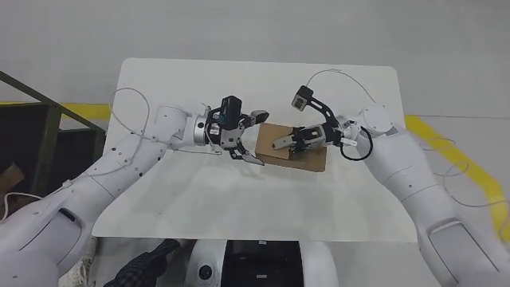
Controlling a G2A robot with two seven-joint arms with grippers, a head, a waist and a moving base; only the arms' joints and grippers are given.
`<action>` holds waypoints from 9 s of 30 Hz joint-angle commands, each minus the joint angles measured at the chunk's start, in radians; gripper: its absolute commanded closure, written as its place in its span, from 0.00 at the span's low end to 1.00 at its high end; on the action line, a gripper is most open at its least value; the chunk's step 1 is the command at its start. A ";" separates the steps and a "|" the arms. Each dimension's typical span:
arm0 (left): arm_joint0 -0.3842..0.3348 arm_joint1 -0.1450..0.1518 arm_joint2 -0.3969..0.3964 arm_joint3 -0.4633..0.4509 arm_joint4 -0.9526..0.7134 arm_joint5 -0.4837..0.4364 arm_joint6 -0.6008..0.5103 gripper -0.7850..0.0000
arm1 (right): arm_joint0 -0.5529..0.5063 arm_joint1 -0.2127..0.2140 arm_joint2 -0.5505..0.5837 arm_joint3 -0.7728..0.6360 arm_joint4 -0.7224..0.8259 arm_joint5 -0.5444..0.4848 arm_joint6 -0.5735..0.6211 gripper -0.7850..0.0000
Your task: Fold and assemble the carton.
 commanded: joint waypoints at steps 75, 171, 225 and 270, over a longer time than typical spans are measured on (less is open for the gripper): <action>-0.011 0.041 0.035 -0.006 -0.061 0.000 0.047 0.53 | -0.056 0.052 0.108 -0.117 -0.207 0.024 -0.125 1.00; 0.101 0.044 -0.149 -0.023 -0.078 0.000 -0.053 0.54 | -0.270 0.110 0.280 -0.352 -0.256 0.095 -0.226 1.00; 0.117 0.047 -0.129 -0.061 -0.066 0.000 -0.037 0.54 | -0.088 0.081 0.191 -0.173 -0.276 0.054 -0.222 1.00; 0.138 0.050 -0.186 -0.076 -0.029 0.000 0.027 0.52 | -0.247 0.132 0.307 -0.185 -0.279 0.198 -0.239 1.00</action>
